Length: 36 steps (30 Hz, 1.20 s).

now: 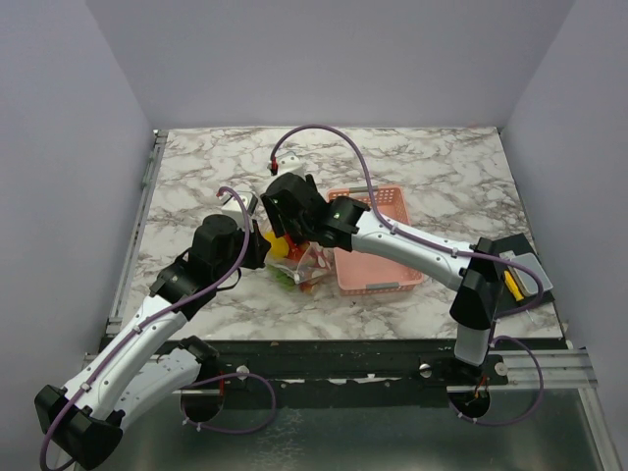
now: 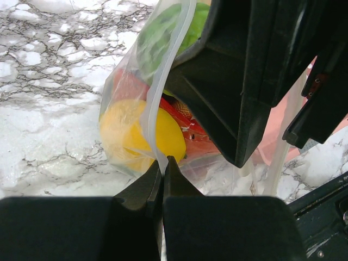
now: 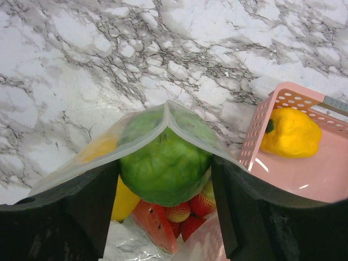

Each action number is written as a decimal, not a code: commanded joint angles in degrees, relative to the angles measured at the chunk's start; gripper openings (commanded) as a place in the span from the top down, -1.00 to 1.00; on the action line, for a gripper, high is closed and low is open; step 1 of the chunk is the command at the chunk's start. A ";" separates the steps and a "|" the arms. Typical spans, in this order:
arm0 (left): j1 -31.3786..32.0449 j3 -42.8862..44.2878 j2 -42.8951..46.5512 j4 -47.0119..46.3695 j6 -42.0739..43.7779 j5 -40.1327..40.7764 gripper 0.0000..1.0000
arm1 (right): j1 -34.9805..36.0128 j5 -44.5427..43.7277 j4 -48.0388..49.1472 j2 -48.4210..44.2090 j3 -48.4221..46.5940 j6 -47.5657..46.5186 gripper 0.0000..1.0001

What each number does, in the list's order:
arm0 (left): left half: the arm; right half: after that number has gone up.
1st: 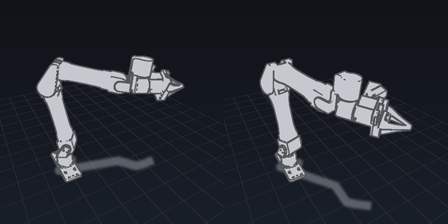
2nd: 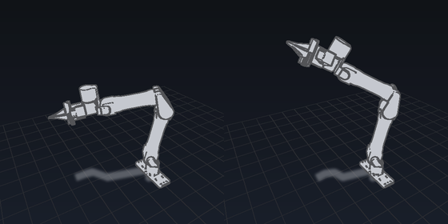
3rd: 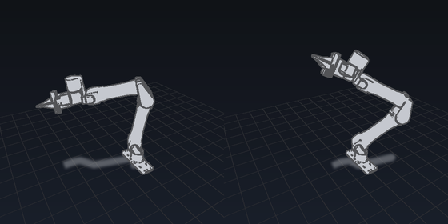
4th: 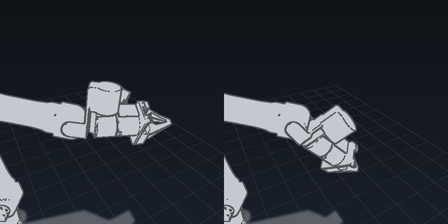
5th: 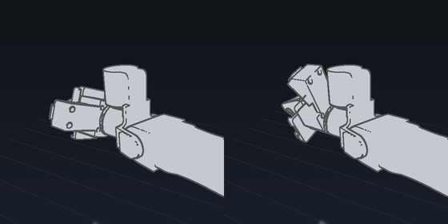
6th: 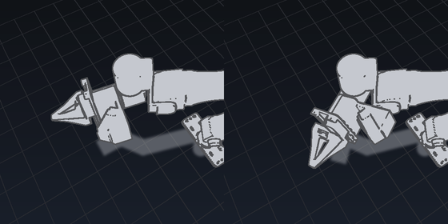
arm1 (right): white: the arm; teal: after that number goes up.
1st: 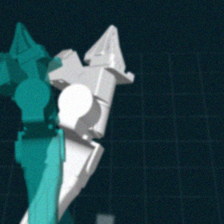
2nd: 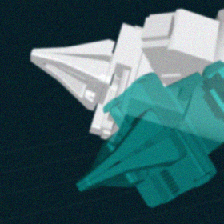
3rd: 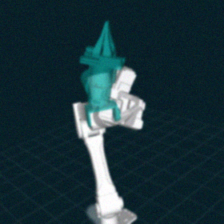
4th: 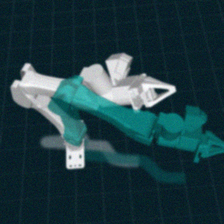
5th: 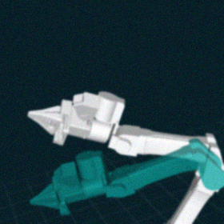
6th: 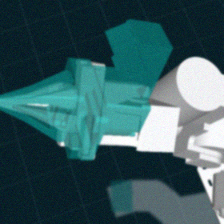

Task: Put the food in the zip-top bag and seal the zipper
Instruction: Place the fake fruit in the zipper food storage bag.

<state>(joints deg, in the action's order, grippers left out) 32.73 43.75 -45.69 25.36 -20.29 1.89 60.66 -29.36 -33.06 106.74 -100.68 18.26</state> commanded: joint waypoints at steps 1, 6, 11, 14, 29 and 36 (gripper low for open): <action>0.05 -0.38 0.12 -0.84 0.69 -1.36 1.00 | 0.24 -0.93 1.78 0.91 -0.76 0.75 -0.48; 0.05 -0.39 0.08 -0.85 0.69 -1.36 1.00 | 0.24 0.83 2.55 -0.05 -0.31 0.83 -0.67; 0.05 -0.38 -0.10 -0.79 0.69 -1.43 1.00 | 0.24 2.52 2.87 -2.22 0.43 1.69 -0.69; 0.05 -0.42 -0.10 -0.87 0.69 -1.32 1.00 | 0.27 4.10 3.78 -4.69 1.81 2.23 -0.69; 0.05 -0.42 -0.11 -0.84 0.67 -1.23 1.00 | 0.24 4.70 6.08 -19.18 8.60 5.26 -0.69; 0.07 -0.42 -0.18 -0.84 0.60 -1.27 1.00 | 0.10 -0.74 6.82 -25.61 14.92 4.79 -0.84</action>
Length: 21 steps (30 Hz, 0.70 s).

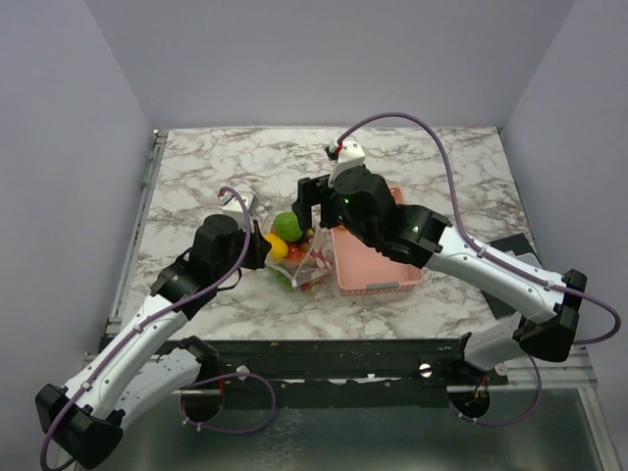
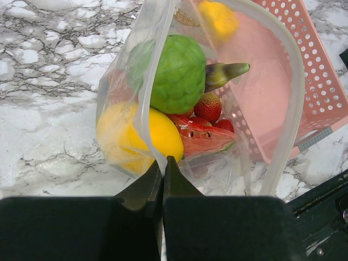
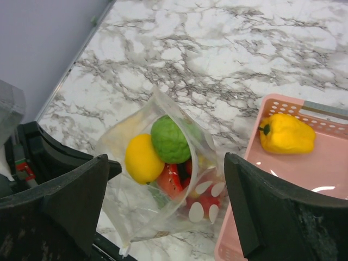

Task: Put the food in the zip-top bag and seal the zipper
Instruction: Place the fake fruit in the zipper food storage bag, then pick up the fake vegetable from the bin.

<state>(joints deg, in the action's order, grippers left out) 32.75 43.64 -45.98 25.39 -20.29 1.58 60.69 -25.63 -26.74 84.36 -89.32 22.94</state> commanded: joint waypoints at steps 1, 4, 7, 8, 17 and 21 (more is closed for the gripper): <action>0.03 -0.31 0.10 -0.82 0.61 -0.97 1.00 | -0.02 -5.15 0.54 -4.02 4.47 -0.10 -0.84; 0.07 -0.31 0.10 -0.87 0.53 -0.87 1.00 | -0.51 -6.82 -0.08 -6.12 6.77 -0.32 -0.92; 0.03 -0.31 0.02 -0.84 0.52 -0.88 1.00 | -1.24 -7.63 -0.83 -7.61 8.87 -0.81 -0.99; -0.01 -0.31 0.01 -0.86 0.52 -0.88 1.00 | -1.53 -7.76 -0.97 -8.01 9.62 -1.03 -1.00; 0.05 -0.31 -0.38 -0.87 0.49 -0.97 1.00 | -8.59 -2.47 1.37 -10.34 18.25 -0.89 -1.00; 0.03 -0.31 -0.60 -0.85 0.49 -1.03 1.00 | -12.16 3.00 3.02 -10.04 21.27 -0.51 -1.00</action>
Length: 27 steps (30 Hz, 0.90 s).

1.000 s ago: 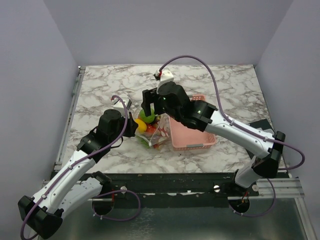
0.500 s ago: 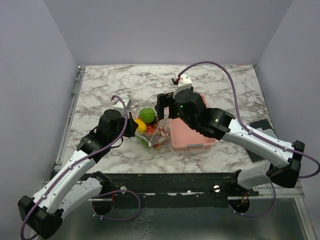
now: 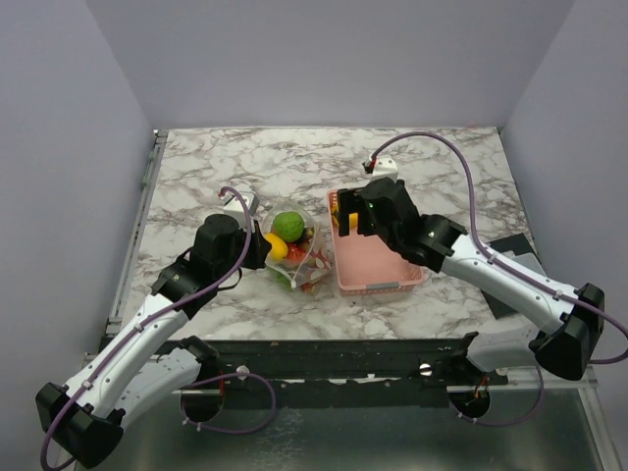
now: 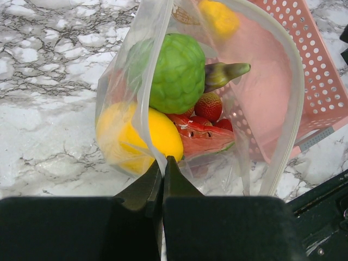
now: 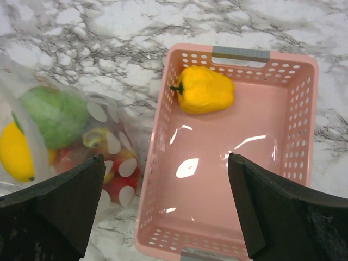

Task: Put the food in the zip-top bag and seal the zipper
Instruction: Pick up the fake vegetable from the bin.

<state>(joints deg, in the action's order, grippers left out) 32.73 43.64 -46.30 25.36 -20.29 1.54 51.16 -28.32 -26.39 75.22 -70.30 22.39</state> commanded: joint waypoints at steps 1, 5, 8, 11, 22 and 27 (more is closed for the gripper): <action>0.05 -0.31 -0.35 -0.80 0.47 -1.01 1.00 | -3.56 7.41 3.00 -0.61 2.72 0.21 -1.00; 0.05 -0.31 -0.35 -0.80 0.57 -1.08 1.00 | -6.96 11.60 4.61 0.60 4.62 0.96 -1.00; 0.05 -0.31 -0.43 -0.80 0.61 -1.06 1.00 | -9.53 15.07 6.71 1.56 6.07 1.60 -1.00; 0.05 -0.31 -0.45 -0.80 0.58 -1.10 1.00 | -11.51 18.00 8.54 3.32 6.65 1.97 -1.00; 0.05 -0.30 -0.45 -0.81 0.68 -1.27 1.00 | -17.15 24.67 14.77 11.41 5.84 4.01 -1.00; 0.06 -0.22 -0.54 -0.87 0.78 -1.42 1.00 | -18.43 24.37 15.79 14.98 4.91 4.57 -1.00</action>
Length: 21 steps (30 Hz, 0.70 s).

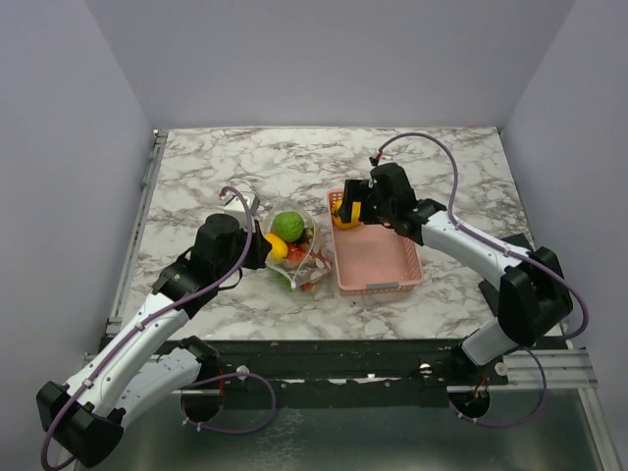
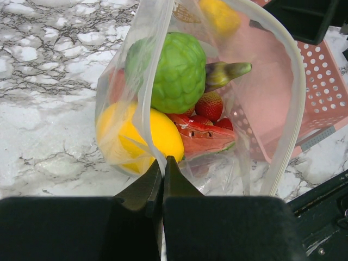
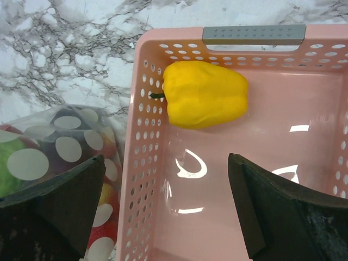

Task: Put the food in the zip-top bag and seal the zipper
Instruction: Pick up the fake vegetable from the bin.

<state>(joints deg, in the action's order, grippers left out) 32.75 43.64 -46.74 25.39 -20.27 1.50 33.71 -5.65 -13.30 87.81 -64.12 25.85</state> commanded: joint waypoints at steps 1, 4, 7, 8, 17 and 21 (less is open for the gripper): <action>0.05 -0.22 -0.10 -0.82 0.76 -1.34 1.00 | -1.40 2.17 2.93 3.12 -1.46 1.21 -1.00; 0.03 -0.22 -0.19 -0.80 0.76 -1.42 1.00 | -1.96 2.74 3.36 5.50 -2.45 1.11 -1.00; 0.04 -0.21 -0.19 -0.90 0.76 -1.48 1.00 | -2.35 2.30 3.24 7.36 -3.53 0.80 -1.00; 0.03 -0.22 -0.19 -0.87 0.83 -1.44 1.00 | -2.69 1.98 3.20 7.85 -3.78 0.72 -1.00; 0.03 -0.13 -0.38 -0.87 0.80 -1.42 1.00 | -4.77 3.31 3.87 12.61 -5.67 0.79 -1.00; 0.03 -0.13 -0.54 -0.87 0.90 -1.42 1.00 | -5.23 4.15 4.11 14.58 -6.60 0.70 -1.00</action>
<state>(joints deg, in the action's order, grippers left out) 32.73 43.64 -47.00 25.36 -20.25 1.23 29.10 -3.27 -10.35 100.14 -68.66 26.52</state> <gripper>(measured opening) 0.003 0.998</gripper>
